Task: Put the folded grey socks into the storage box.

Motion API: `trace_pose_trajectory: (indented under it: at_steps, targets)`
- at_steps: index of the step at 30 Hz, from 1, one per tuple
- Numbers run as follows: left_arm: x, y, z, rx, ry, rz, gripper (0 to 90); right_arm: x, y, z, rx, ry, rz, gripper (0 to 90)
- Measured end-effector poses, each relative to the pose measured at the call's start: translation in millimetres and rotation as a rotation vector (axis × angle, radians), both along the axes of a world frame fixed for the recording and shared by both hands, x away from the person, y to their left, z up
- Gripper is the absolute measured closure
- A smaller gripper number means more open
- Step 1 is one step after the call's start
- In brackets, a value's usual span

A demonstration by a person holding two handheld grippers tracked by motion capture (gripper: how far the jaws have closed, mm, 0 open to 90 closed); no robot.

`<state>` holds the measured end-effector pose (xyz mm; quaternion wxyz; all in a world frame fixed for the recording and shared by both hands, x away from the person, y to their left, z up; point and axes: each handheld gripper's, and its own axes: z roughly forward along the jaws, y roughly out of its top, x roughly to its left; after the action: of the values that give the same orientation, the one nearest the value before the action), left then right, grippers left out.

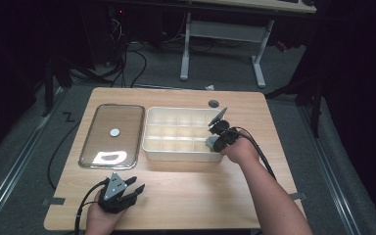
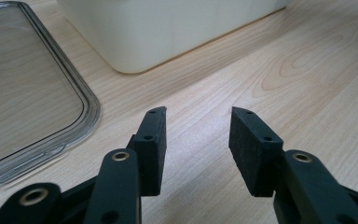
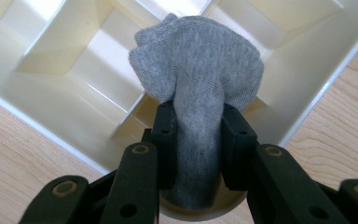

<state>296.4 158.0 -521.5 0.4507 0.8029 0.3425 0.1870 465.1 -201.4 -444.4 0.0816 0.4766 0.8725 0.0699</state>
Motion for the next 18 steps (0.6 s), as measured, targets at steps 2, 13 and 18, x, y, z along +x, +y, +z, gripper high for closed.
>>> trace_pose_trajectory:
  at_steps: [2,13,18]
  targets:
    - [-0.7,-0.7,0.2,0.004,-0.005,-0.003,57.1,-1.0,0.6,-0.2,-0.003,-0.004,-0.001,71.6]
    - [0.1,-2.7,-0.6,-0.001,-0.007,-0.007,57.1,-1.2,0.7,-4.3,-0.004,-0.005,-0.002,71.7]
    - [0.2,-3.6,-0.5,0.002,-0.01,-0.011,57.1,-1.9,1.2,-10.2,-0.003,0.0,-0.013,72.0]
